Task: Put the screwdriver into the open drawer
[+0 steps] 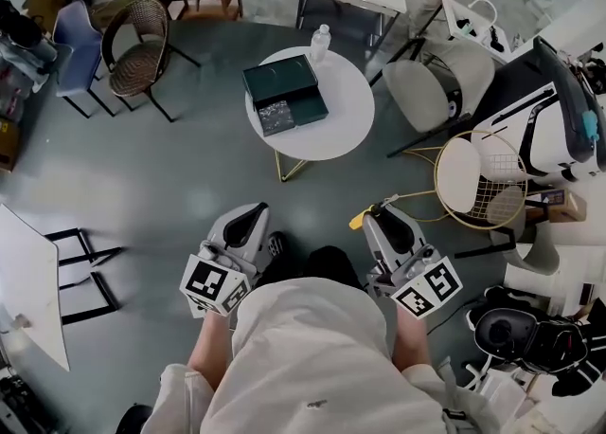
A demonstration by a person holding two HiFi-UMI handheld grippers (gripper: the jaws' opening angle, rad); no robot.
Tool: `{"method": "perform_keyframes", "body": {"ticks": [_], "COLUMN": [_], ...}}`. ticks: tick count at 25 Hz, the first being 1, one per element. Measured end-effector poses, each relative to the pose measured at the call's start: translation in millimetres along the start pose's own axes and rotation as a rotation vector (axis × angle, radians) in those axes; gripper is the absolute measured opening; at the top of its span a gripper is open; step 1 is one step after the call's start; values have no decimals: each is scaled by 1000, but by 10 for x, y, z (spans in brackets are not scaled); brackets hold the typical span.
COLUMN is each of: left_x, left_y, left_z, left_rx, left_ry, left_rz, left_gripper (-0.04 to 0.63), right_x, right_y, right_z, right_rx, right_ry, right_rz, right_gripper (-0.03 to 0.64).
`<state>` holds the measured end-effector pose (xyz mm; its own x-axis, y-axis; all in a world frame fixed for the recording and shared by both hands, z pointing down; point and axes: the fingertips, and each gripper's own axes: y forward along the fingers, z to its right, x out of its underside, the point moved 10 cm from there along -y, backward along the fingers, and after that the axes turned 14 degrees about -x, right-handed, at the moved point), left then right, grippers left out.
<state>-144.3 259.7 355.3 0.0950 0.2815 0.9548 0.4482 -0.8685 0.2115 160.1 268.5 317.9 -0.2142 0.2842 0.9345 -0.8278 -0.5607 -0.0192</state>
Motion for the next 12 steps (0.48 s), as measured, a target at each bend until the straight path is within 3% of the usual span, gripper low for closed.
{"method": "perform_keyframes", "body": {"ticks": [12], "left_x": [-26], "left_y": [294], "left_z": [-307], "left_rx": [-2], "left_ry": [-1], "left_rz": [-53], "left_gripper": [11], "right_x": [-19], "right_y": [403], "right_z": [335], "right_rx": [25], "right_ry": [39], "right_rz": [4], "right_gripper": [81]}}
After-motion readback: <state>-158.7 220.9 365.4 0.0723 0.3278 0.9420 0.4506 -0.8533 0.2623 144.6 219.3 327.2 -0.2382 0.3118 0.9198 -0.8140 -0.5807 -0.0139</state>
